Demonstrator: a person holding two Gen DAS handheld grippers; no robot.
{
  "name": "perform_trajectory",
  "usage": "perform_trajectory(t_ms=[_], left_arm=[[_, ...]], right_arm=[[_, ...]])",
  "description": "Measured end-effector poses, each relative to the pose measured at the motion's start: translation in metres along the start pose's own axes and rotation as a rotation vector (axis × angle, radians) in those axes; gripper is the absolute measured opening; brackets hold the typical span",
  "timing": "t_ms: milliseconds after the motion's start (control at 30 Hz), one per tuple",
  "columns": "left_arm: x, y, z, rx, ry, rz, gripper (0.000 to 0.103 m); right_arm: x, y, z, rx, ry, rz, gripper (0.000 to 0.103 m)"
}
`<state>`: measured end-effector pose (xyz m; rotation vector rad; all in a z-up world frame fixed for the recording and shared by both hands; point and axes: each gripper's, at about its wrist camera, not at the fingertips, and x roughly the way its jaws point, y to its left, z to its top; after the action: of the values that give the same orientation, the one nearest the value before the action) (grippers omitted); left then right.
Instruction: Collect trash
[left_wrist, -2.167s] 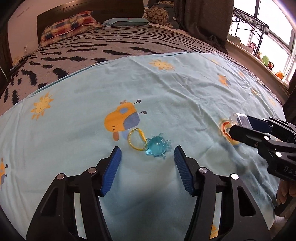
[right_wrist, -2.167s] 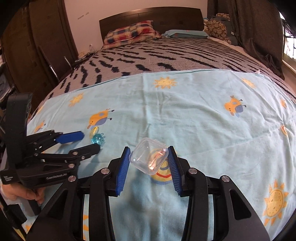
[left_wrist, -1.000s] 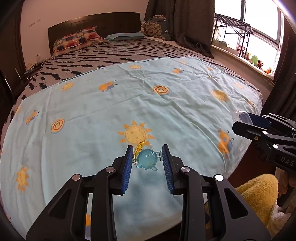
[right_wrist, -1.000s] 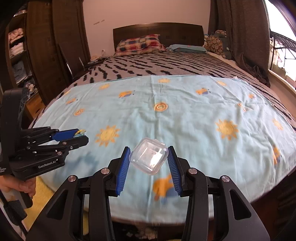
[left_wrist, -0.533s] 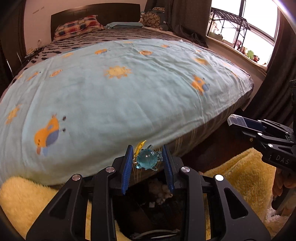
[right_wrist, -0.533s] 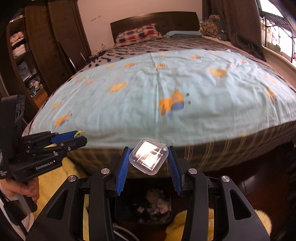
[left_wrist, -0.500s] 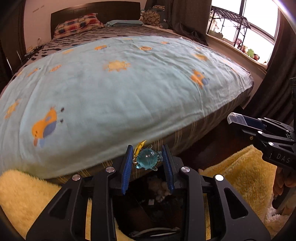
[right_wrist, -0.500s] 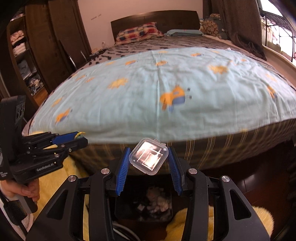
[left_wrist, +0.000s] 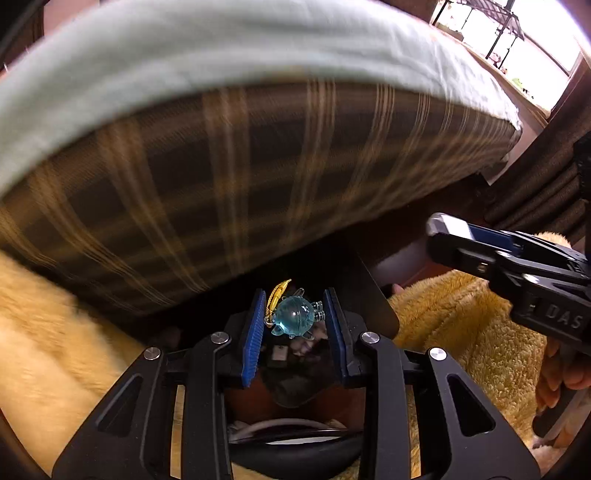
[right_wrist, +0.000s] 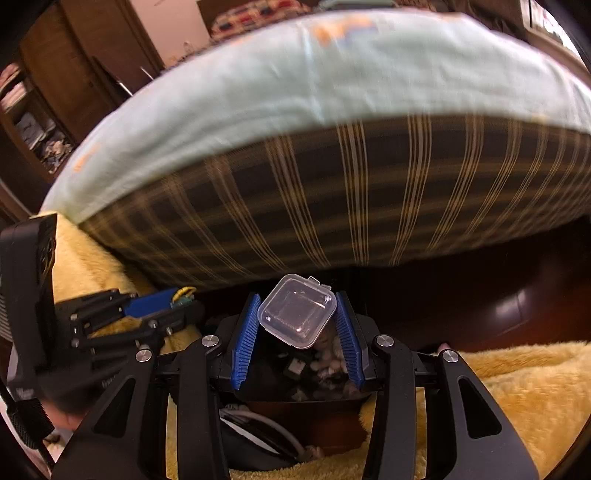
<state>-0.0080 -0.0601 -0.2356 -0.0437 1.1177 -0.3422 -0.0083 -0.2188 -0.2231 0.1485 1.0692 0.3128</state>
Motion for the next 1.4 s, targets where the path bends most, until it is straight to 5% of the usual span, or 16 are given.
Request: perform_trajectory(t_ms=[267, 500, 567, 633, 733, 867, 1033, 1400], left_arm=[[0.045, 0.008, -0.005, -0.052, 0.110, -0.045, 0.030], [0.051, 0.005, -0.005, -0.047, 0.130, -0.047, 0.030], [0.049, 0.007, -0.005, -0.051, 0.128, -0.037, 0.039], [0.044, 0.007, -0.005, -0.051, 0.114, -0.031, 0.046], [0.036, 0.006, -0.003, -0.041, 0.085, -0.025, 0.053], [0.007, 0.009, 0.008, -0.036, 0.009, -0.009, 0.065], [-0.071, 0.018, 0.033, -0.026, -0.216, 0.041, 0.094], [-0.198, 0.022, 0.081, -0.003, -0.534, 0.164, 0.095]], right_arm=[[0.054, -0.015, -0.004, 0.071, 0.121, 0.008, 0.042], [0.060, -0.017, -0.002, 0.067, 0.120, 0.007, 0.043], [0.057, -0.018, 0.001, 0.075, 0.110, 0.002, 0.046], [0.052, -0.021, 0.004, 0.086, 0.095, -0.003, 0.063], [0.042, -0.024, 0.007, 0.097, 0.073, -0.008, 0.066], [0.013, -0.028, 0.013, 0.106, 0.001, -0.019, 0.073], [-0.043, -0.024, 0.029, 0.063, -0.134, -0.081, 0.100], [-0.173, 0.010, 0.068, -0.017, -0.472, -0.265, 0.100]])
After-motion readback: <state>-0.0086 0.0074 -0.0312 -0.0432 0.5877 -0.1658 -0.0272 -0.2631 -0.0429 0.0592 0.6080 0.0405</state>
